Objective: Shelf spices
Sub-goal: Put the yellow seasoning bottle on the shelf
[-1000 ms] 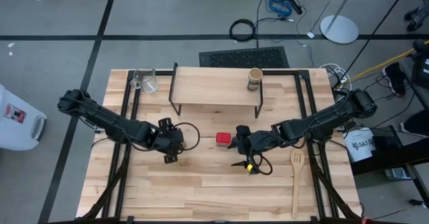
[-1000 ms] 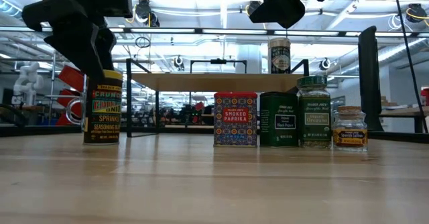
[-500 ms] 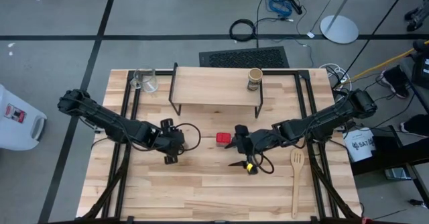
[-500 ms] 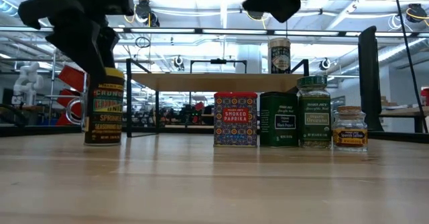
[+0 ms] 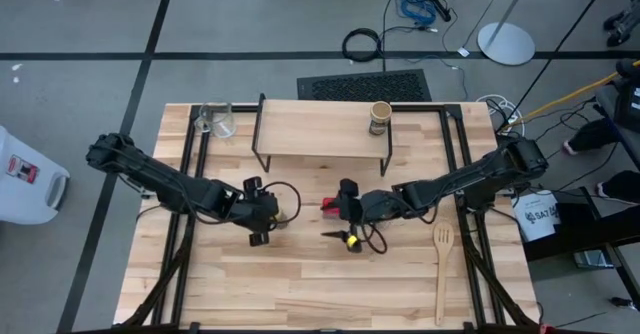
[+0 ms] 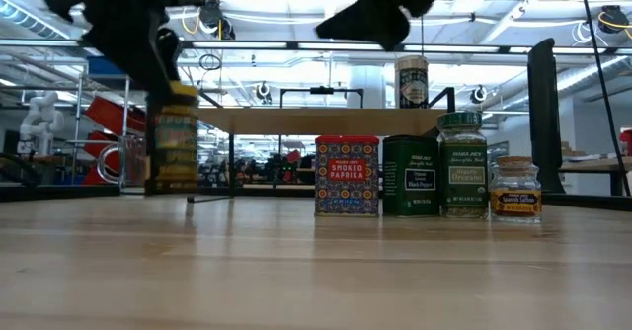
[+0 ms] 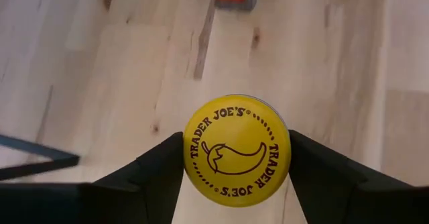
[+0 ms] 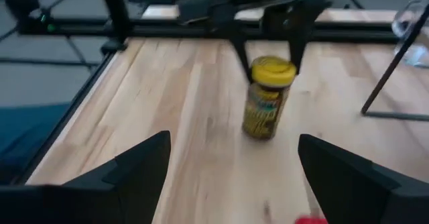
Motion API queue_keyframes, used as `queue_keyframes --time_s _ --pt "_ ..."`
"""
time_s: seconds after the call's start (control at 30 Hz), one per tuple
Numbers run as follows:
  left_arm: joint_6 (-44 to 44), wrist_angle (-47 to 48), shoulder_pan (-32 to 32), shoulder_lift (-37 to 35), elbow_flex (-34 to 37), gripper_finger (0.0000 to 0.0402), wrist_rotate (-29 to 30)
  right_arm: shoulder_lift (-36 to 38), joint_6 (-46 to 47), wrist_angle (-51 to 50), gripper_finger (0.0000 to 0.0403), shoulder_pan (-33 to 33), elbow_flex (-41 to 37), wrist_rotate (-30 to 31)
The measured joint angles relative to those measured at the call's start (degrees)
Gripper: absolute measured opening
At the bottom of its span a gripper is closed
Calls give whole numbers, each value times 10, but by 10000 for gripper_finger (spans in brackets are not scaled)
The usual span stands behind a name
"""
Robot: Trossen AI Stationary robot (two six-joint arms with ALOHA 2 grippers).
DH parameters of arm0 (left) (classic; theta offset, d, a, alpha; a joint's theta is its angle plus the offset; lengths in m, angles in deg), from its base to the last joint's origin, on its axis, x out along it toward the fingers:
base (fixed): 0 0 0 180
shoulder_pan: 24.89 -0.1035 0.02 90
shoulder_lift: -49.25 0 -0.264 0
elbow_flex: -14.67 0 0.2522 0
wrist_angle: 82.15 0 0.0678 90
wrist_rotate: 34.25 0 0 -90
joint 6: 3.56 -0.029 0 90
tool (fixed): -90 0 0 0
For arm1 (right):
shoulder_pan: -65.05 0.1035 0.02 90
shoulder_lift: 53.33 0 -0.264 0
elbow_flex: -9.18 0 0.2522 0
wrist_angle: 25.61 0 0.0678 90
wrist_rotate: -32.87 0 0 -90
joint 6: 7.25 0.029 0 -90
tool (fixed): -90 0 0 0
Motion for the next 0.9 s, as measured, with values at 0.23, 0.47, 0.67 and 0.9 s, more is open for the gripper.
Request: queue_keyframes --time_s 0.23,0.47,0.67,0.9 --pt "-42 -16 0 0 -43 243 0 -42 0 86 315 -24 0 -3" --pt "-90 -66 6 0 -67 243 -3 -87 16 130 327 -42 14 -48" --pt "-114 -98 7 0 -71 242 -16 -119 14 95 349 -43 70 -47" --pt "-115 -99 7 0 -71 242 -19 -136 -1 13 348 -45 140 -46"
